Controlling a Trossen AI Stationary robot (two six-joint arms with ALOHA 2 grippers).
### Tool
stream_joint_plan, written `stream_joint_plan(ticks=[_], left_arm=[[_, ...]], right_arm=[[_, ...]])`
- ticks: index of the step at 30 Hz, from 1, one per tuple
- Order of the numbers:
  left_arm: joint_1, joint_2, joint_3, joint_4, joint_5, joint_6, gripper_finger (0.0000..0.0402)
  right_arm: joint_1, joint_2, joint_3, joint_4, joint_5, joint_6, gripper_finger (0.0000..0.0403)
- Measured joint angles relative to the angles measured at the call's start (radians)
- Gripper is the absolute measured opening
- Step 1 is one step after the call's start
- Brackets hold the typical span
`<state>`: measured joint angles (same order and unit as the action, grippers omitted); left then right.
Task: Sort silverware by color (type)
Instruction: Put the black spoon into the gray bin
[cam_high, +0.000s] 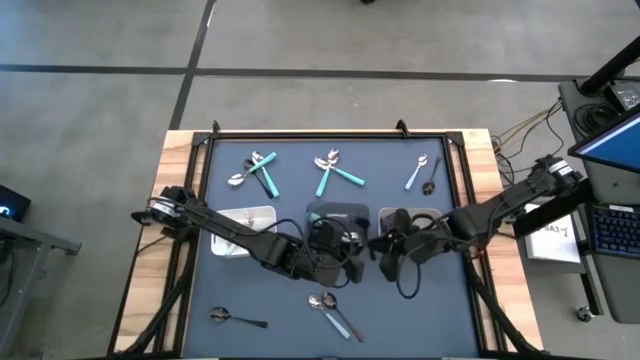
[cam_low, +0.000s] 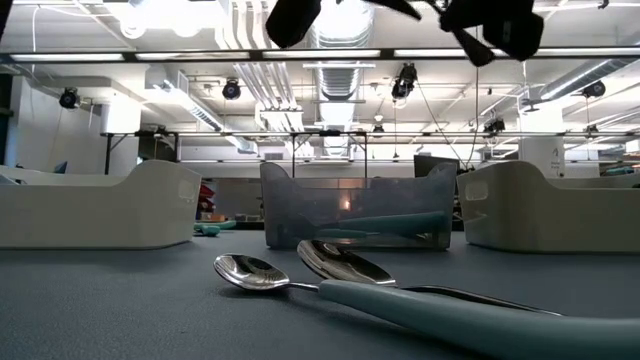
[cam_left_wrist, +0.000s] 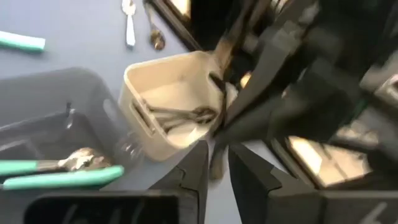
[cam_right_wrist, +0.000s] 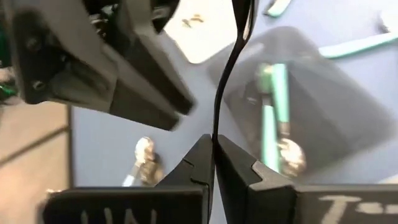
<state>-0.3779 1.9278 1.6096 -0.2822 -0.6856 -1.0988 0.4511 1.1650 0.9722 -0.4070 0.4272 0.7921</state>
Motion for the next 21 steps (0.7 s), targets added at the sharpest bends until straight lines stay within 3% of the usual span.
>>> stream_joint_plan(ticks=[6, 13, 16, 21], left_arm=[[-0.004, -0.004, 0.000, -0.042, 0.074, 0.000, 0.0068], [-0.017, -0.004, 0.000, -0.051, 0.084, 0.000, 0.0071], [-0.019, -0.004, 0.000, -0.051, 0.084, 0.000, 0.0071], [-0.024, -0.006, 0.000, -0.050, 0.084, -0.001, 0.0071]], right_arm=[[0.000, -0.039, 0.098, -0.356, 0.029, 0.027, 0.0007], [0.000, -0.031, 0.131, -0.838, 0.016, 0.168, 0.0008], [0.000, -0.031, 0.080, -0.916, 0.006, 0.217, 0.0008], [0.000, -0.025, -0.001, -0.889, -0.016, 0.222, 0.0009]])
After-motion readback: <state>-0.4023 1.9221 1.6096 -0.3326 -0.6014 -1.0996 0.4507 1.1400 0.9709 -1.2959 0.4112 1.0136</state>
